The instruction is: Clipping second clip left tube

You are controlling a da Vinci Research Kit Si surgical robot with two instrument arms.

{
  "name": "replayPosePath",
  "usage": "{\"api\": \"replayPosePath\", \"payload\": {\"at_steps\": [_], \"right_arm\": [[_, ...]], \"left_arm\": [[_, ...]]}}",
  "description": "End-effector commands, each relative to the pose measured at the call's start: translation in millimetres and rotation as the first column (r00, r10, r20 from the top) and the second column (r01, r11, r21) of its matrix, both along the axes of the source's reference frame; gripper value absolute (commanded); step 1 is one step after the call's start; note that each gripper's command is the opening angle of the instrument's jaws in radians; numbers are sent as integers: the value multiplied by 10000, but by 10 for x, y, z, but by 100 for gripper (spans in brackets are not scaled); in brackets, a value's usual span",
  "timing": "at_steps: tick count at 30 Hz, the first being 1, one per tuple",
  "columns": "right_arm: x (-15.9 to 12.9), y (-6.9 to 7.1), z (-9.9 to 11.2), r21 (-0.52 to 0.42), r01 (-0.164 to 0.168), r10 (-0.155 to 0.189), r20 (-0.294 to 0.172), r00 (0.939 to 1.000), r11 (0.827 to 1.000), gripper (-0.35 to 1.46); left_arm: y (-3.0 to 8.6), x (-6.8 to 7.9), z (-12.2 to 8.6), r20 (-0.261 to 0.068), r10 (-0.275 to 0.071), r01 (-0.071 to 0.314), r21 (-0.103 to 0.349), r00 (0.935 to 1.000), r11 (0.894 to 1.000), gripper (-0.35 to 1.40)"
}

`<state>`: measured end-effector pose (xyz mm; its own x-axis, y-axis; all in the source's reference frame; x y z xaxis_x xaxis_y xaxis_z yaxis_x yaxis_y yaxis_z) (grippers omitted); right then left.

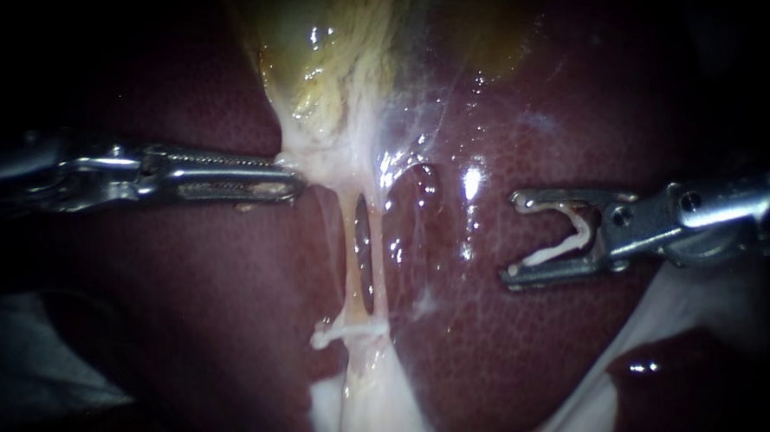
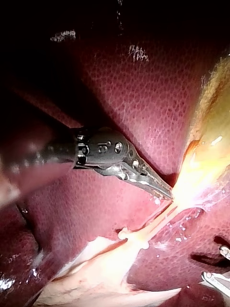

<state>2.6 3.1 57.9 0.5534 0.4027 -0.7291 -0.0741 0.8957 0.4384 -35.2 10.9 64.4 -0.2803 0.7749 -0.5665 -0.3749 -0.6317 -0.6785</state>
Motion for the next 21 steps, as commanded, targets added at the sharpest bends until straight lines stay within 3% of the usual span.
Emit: {"api": "replayPosePath", "payload": {"at_steps": [1,7,13,21], "right_arm": [[0,0,0,11,11,-11,-18,10000,10000,50],[0,0,0,43,50,-50,-55,10000,10000,50],[2,-1,-2,128,124,-121,-208,9997,9998,50],[29,-7,-10,416,383,-343,-947,9949,9984,50]], "left_arm": [[0,1,-3,6,6,-6,7,10000,10000,-35],[5,20,-35,109,96,-98,169,9999,9998,-35],[13,38,-68,183,-173,171,113,9997,9998,-35],[12,40,-68,227,-207,205,96,9995,9997,-35]]}}
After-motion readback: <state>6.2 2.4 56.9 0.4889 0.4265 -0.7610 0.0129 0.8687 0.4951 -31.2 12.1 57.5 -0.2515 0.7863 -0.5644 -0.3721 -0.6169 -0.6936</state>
